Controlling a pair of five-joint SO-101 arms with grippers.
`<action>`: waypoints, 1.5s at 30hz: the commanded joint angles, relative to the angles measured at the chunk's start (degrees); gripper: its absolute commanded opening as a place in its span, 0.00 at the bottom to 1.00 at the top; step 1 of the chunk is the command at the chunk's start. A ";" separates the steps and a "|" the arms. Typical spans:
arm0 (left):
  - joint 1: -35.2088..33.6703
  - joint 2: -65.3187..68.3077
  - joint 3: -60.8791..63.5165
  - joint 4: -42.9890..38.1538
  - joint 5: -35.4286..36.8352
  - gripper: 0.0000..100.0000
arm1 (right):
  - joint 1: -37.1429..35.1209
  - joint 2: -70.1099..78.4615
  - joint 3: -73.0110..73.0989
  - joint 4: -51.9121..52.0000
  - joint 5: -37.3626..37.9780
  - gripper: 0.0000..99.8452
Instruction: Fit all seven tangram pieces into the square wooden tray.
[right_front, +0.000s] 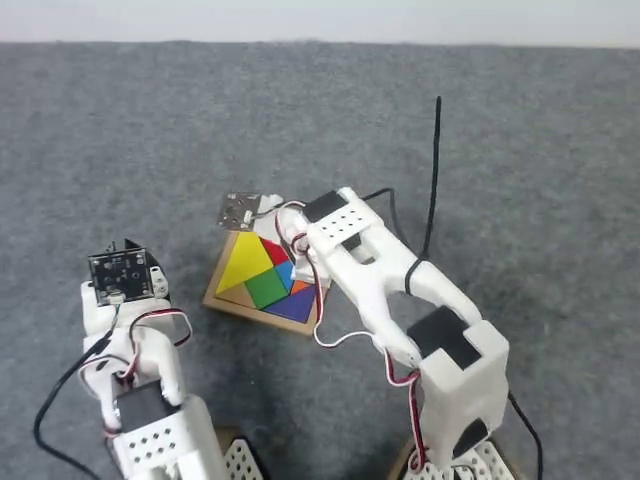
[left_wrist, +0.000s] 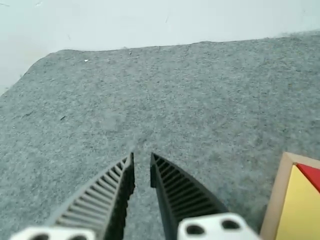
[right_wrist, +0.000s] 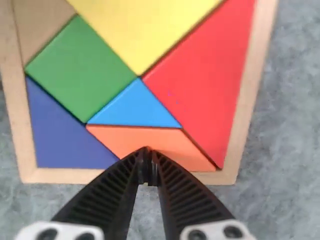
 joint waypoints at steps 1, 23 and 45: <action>-0.26 -0.97 -0.84 0.09 -0.70 0.05 | 1.89 -1.63 -4.31 5.76 3.34 0.01; 8.00 -0.97 -0.84 3.60 -0.44 0.05 | 17.89 -97.19 69.19 -26.24 -17.32 0.01; 14.77 -1.23 -0.92 31.91 -0.62 0.05 | 20.62 -113.71 89.76 1.27 -24.00 0.01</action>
